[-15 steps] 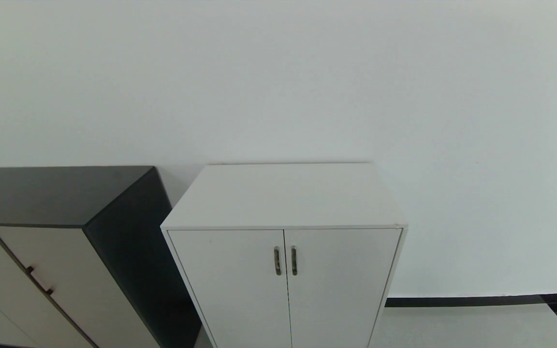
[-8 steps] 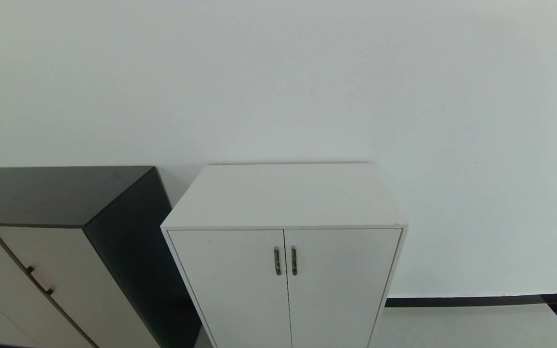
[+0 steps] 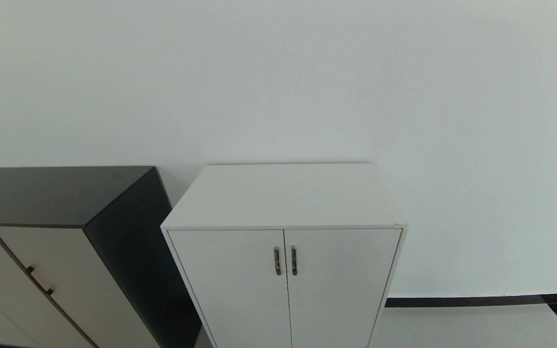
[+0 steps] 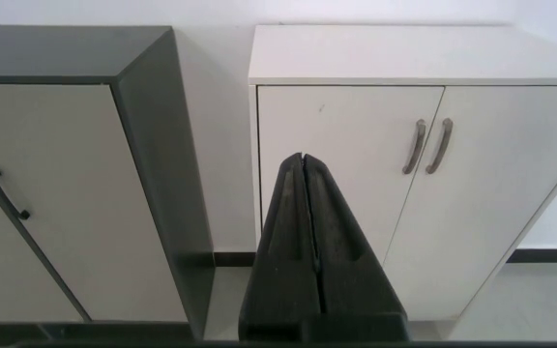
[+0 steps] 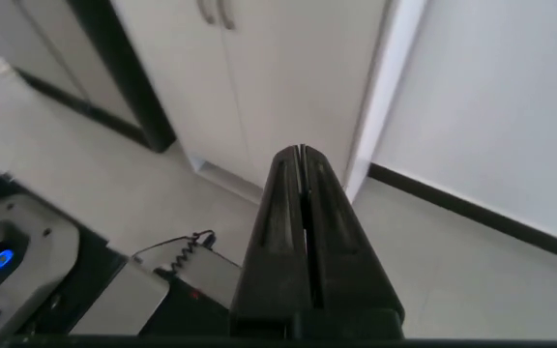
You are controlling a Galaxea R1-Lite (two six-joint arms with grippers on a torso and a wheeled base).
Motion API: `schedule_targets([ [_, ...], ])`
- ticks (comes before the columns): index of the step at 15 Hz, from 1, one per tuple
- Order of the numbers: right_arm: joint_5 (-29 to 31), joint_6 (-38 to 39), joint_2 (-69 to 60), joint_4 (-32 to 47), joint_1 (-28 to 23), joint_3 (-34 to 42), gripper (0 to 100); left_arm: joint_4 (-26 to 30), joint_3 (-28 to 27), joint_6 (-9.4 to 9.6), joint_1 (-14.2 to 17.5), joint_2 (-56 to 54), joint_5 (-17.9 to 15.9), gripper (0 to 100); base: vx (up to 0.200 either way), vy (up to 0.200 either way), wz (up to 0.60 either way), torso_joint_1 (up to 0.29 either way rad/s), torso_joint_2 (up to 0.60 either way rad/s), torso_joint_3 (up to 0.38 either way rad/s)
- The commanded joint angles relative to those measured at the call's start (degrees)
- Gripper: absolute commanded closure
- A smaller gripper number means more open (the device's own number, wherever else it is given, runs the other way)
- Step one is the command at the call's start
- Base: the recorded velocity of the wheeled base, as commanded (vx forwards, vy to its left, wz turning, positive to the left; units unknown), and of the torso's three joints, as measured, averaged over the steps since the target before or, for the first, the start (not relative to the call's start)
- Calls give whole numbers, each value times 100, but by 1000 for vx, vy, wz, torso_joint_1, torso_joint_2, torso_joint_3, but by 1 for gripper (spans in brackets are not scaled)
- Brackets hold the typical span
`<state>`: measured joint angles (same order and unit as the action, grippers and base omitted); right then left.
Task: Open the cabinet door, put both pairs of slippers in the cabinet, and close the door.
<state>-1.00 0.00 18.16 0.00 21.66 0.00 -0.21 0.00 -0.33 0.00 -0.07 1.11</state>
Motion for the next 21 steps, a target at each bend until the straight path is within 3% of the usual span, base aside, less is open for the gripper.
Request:
schedule_targets([
  [1, 12, -9, -261, 0, -1331, 0, 100, -6, 0, -2, 0, 7, 3, 100, 0, 0, 0, 0, 0, 0],
  [2, 12, -9, -401, 0, -1630, 0, 100, 3, 0, 7, 0, 7, 3, 100, 0, 0, 0, 0, 0, 0],
  [8, 12, -62, -1579, 0, -2087, 0, 100, -6, 0, 7, 0, 7, 3, 100, 0, 0, 0, 0, 0, 0],
  [21, 170, 70, -1816, -9, -2140, 0, 100, -6, 0, 24, 0, 7, 3, 100, 0, 0, 0, 0, 0, 0],
])
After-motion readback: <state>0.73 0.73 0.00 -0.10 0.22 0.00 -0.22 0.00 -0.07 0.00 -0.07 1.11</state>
